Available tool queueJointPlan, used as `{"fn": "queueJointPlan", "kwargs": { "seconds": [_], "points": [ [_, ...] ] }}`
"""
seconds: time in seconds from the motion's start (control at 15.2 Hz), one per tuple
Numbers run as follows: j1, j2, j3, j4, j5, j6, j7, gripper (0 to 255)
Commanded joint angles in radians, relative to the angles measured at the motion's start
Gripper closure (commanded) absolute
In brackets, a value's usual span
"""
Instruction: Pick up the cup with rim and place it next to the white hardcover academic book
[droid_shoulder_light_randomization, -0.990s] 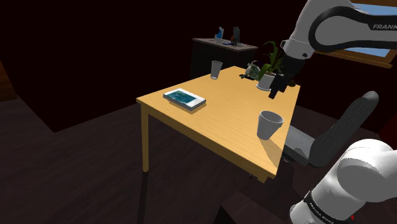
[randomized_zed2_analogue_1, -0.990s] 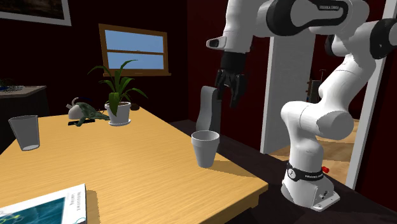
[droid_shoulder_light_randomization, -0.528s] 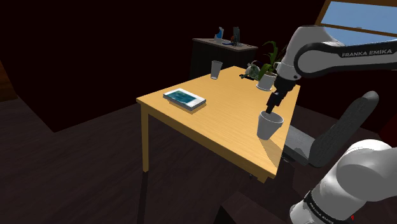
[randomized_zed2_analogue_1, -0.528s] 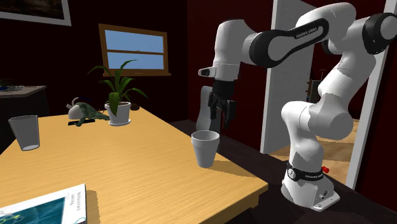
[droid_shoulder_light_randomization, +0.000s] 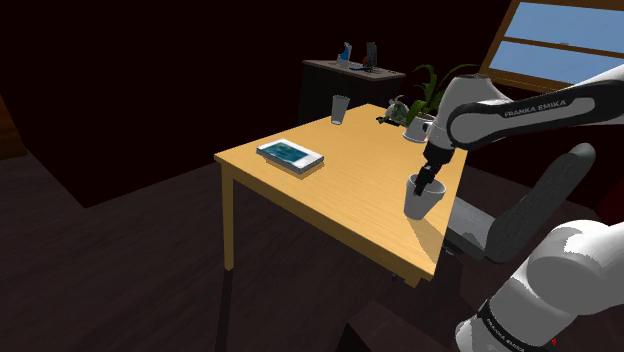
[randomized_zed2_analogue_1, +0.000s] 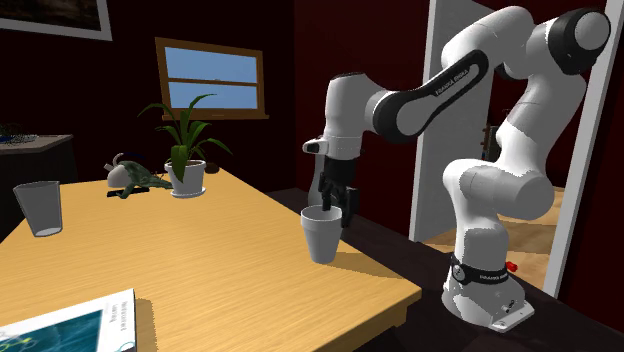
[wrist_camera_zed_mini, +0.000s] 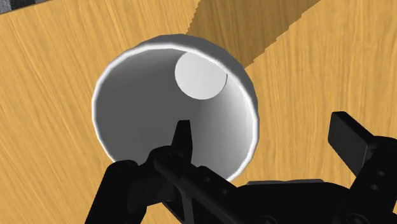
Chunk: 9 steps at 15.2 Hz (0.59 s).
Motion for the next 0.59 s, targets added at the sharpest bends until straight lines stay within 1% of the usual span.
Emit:
{"fn": "queueJointPlan", "kwargs": {
  "seconds": [0.0, 0.26, 0.53],
  "points": [
    [-0.004, 0.019, -0.007, -0.017, -0.007, 0.037, -0.001, 0],
    [-0.010, 0.066, -0.019, -0.049, -0.021, 0.116, 0.003, 0],
    [-0.010, 0.066, -0.019, -0.049, -0.021, 0.116, 0.003, 0]
  ]
}}
